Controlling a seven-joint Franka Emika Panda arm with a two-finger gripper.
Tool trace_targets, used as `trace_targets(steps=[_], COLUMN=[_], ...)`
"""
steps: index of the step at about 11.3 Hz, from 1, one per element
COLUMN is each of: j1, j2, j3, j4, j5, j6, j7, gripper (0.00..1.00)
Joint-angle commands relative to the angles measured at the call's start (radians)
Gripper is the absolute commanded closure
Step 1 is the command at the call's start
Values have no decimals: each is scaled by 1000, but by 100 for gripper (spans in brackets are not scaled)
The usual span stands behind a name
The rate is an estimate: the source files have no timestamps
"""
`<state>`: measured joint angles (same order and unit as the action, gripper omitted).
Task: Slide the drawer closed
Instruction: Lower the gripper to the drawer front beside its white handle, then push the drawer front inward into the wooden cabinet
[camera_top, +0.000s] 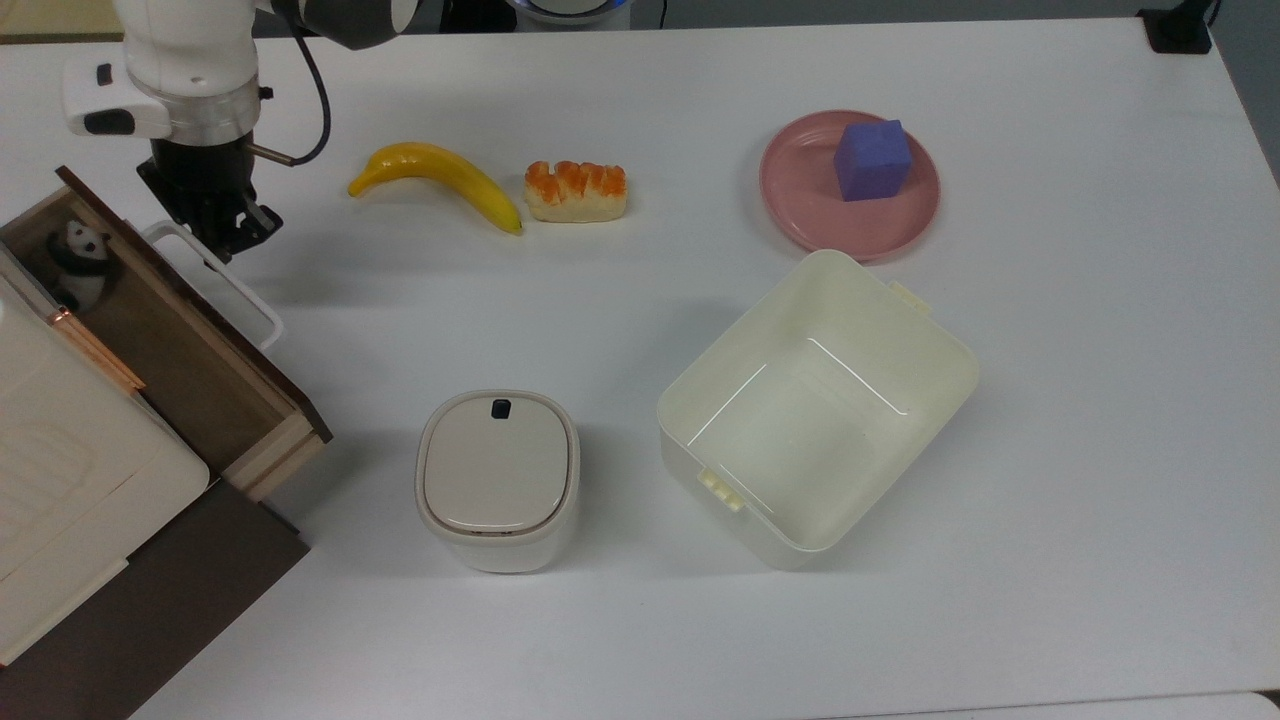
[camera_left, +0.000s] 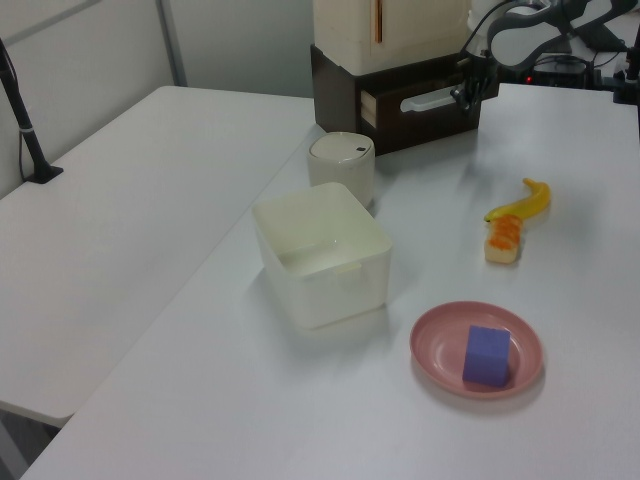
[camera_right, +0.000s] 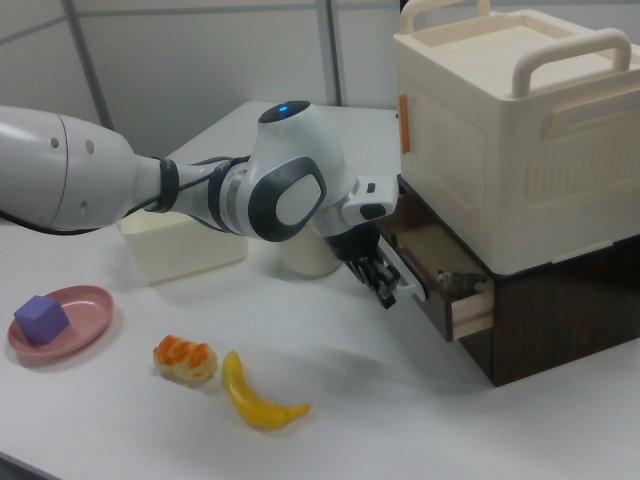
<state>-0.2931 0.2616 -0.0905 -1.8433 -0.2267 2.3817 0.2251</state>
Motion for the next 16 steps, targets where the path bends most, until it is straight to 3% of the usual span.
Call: trace_targets(steps=[1,6,10,16], j1=[-17,-47,-64,-92], j2=[48,77,129,134], j3=[-9,-9,-9,-9], j4=[35,58,142,148], j5=[-10,-10,-10,3], j6=[70,158,159,229], j7=[43,120,184,244], gripper=[100,100,100,100])
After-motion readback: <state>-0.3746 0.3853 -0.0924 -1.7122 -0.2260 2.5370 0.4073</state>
